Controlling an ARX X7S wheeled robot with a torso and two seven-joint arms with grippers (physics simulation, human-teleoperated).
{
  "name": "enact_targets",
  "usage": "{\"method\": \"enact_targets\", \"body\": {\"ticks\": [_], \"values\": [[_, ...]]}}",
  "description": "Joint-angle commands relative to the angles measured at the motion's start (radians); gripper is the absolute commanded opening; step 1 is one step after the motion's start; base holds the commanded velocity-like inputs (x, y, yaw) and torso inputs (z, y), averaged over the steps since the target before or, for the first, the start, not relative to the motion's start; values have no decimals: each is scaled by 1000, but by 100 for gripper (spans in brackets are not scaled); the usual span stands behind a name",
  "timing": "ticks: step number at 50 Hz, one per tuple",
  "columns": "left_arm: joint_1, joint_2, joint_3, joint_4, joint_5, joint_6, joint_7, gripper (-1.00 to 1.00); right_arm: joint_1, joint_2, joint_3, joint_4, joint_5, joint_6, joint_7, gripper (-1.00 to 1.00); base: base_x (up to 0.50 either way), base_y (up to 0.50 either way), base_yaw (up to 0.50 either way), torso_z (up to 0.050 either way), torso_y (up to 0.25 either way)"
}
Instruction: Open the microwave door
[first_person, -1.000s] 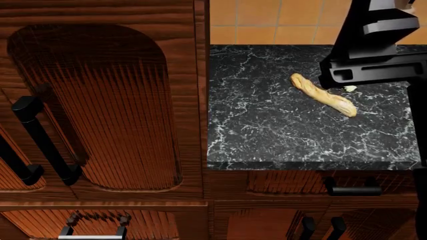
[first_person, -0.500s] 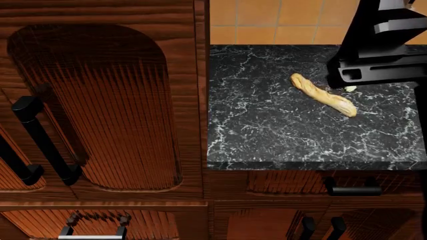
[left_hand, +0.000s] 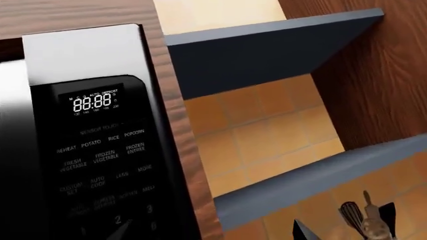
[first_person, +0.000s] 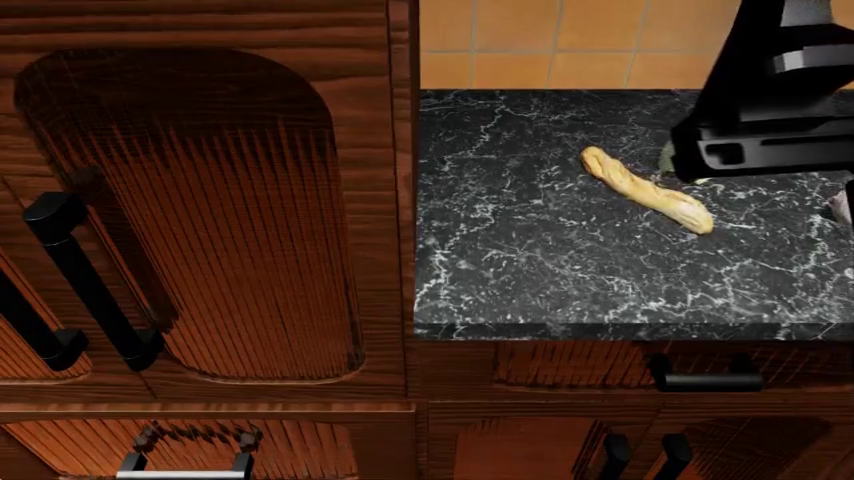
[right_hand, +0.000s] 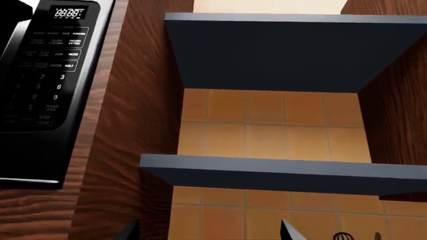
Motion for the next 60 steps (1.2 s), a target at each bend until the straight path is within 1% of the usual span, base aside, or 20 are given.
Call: {"method": "enact_targets", "body": {"ticks": [1, 11, 17, 24, 36, 39, 46, 53, 57, 60], "values": [[-24, 24, 99, -178, 207, 92, 164, 100, -16, 16, 15, -1, 7, -16, 0, 100, 0, 0, 0, 0, 0], [-71, 60, 183, -337, 336, 169, 279, 100, -15, 29, 25, -3, 19, -24, 10, 100, 0, 0, 0, 0, 0], [-121, 104, 246, -461, 422, 228, 368, 100, -16, 25, 19, 5, 7, -29, 2, 100, 0, 0, 0, 0, 0], [-158, 157, 296, -603, 504, 299, 445, 100, -25, 26, 18, 14, -6, -38, -11, 100, 0, 0, 0, 0, 0], [-203, 243, 331, -819, 609, 409, 547, 100, -32, 33, 23, 25, -13, -49, -24, 100, 0, 0, 0, 0, 0], [-213, 269, 304, -887, 673, 433, 582, 100, -38, 33, 23, 28, -20, -53, -29, 100, 0, 0, 0, 0, 0], [-214, 312, 133, -969, 899, 436, 663, 100, -42, 31, 17, 32, -29, -57, -33, 100, 0, 0, 0, 0, 0], [-213, 304, 20, -965, 1030, 410, 705, 100, -38, 33, 13, 27, -22, -55, -24, 100, 0, 0, 0, 0, 0], [-213, 294, -29, -955, 1102, 394, 730, 100, -23, 32, 4, 24, -14, -48, -14, 100, 0, 0, 0, 0, 0], [-209, 281, -48, -938, 1127, 380, 738, 100, -16, 29, -3, 22, -11, -45, -8, 100, 0, 0, 0, 0, 0]]}}
